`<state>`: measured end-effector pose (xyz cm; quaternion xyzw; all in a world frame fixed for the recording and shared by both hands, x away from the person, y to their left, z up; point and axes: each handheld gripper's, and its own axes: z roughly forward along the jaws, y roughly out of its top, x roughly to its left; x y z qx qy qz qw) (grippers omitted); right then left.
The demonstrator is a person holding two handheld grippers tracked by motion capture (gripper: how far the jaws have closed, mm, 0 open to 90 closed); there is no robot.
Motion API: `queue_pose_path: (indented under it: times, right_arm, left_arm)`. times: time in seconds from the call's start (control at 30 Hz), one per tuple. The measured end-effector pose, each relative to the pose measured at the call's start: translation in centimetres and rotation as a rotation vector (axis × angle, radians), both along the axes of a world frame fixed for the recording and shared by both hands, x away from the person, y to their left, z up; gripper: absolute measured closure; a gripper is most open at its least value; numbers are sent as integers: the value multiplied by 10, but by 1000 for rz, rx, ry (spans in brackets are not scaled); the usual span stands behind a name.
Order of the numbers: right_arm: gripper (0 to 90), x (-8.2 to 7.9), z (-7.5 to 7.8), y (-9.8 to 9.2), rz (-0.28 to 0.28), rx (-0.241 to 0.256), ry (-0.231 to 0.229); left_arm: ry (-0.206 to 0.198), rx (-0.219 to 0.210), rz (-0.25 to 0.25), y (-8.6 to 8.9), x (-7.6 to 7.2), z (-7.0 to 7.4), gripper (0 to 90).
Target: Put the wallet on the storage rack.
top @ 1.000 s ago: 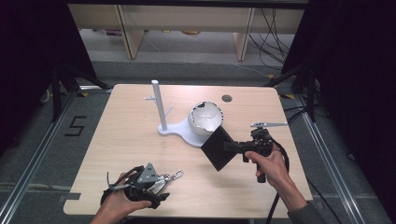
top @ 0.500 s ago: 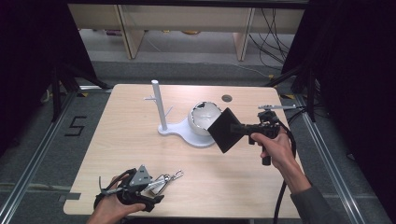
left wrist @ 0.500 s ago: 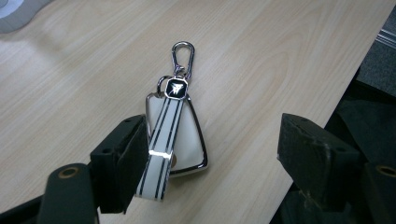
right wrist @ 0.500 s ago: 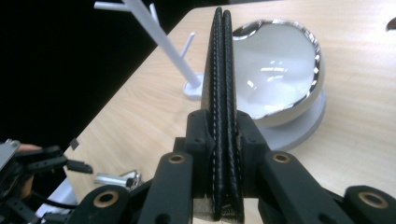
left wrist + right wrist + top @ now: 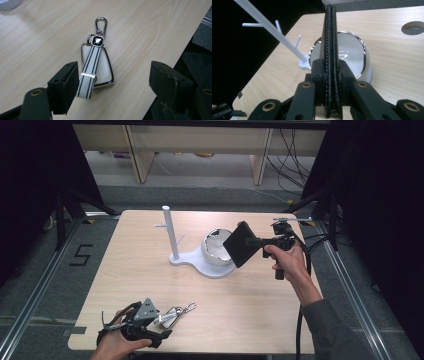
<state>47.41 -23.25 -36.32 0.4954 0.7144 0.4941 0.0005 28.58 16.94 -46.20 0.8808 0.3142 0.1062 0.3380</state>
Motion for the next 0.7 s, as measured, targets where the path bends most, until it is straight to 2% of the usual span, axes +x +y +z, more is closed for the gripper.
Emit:
queue_pose_path:
  times: [0.03,0.1,0.23,0.3,0.4,0.6,0.63,0.67,0.7]
  right_arm:
    - [791,5,-1,2,-20,-5,-1]
    - [791,11,-3,4,-27,-1,-3]
    - [790,19,-6,8,-44,3,0]
    - [790,28,-10,12,-60,15,25]
    - [790,36,-16,15,-71,-5,18]
    - [790,44,-20,19,-83,-8,36]
    - [790,46,-20,21,-84,2,45]
    - [790,46,-19,23,-92,19,76]
    - [790,49,-21,24,-85,4,50]
  left_arm:
    - [8,-9,-13,0,0,-1,240]
    - [11,-11,0,1,0,-1,240]
    - [11,-15,-6,2,0,-2,240]
    - [12,-14,-8,3,0,-2,240]
    - [12,-10,-3,3,0,-3,240]
    - [13,-5,-4,4,1,-4,240]
    - [13,-5,-6,4,0,-4,240]
    - [13,-5,-6,4,0,-4,240]
    - [15,-3,-5,4,0,-4,240]
